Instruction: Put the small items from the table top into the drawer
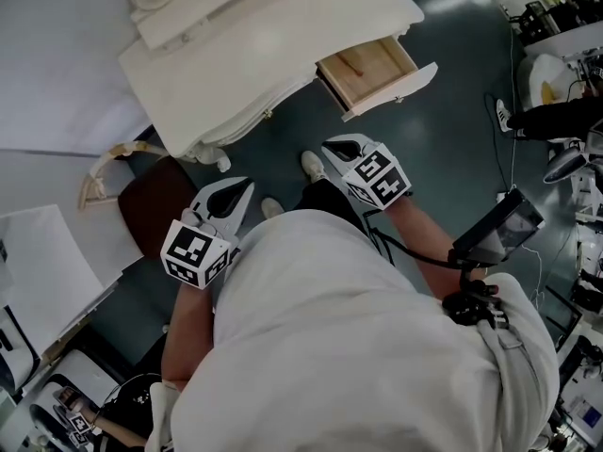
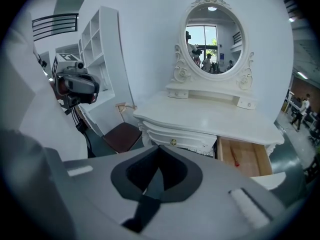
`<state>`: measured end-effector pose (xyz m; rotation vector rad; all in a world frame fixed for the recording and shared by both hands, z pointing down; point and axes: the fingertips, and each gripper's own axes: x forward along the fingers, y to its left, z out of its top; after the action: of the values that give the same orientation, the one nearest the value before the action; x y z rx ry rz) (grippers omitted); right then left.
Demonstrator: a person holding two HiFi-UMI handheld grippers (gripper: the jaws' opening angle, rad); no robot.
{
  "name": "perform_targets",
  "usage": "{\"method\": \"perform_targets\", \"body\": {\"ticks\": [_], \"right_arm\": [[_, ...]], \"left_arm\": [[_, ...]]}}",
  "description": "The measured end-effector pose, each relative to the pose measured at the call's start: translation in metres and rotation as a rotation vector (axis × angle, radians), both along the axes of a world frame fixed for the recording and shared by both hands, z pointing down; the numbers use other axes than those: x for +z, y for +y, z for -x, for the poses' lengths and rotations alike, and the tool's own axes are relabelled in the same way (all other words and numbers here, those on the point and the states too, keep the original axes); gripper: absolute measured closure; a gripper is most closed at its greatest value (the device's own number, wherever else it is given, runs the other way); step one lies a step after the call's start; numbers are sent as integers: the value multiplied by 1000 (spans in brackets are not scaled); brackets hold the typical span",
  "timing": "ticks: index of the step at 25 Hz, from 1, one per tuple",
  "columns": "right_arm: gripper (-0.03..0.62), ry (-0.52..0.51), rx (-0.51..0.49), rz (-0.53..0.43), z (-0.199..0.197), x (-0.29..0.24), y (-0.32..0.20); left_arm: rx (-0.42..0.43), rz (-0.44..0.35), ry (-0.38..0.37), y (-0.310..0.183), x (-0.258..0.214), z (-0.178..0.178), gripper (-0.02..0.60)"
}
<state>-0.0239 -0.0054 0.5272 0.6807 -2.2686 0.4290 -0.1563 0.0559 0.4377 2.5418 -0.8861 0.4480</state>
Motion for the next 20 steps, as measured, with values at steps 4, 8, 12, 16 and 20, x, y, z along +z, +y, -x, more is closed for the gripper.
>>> {"method": "perform_targets", "body": {"ticks": [4, 8, 12, 16, 20], "right_arm": [[594, -2, -12, -1, 5, -4, -1], [594, 2, -13, -2, 11, -11, 1], [594, 0, -42, -18, 44, -18, 20], [594, -2, -37, 5, 35, -14, 13], [594, -4, -32, 19, 23, -13, 2]], "left_arm": [[0, 5, 1, -2, -2, 1, 581], [8, 7, 7, -3, -7, 5, 581], [-15, 2, 4, 22, -11, 36, 581], [-4, 24, -1, 10, -9, 26, 581], [9, 37, -5, -5, -9, 13, 581]]}}
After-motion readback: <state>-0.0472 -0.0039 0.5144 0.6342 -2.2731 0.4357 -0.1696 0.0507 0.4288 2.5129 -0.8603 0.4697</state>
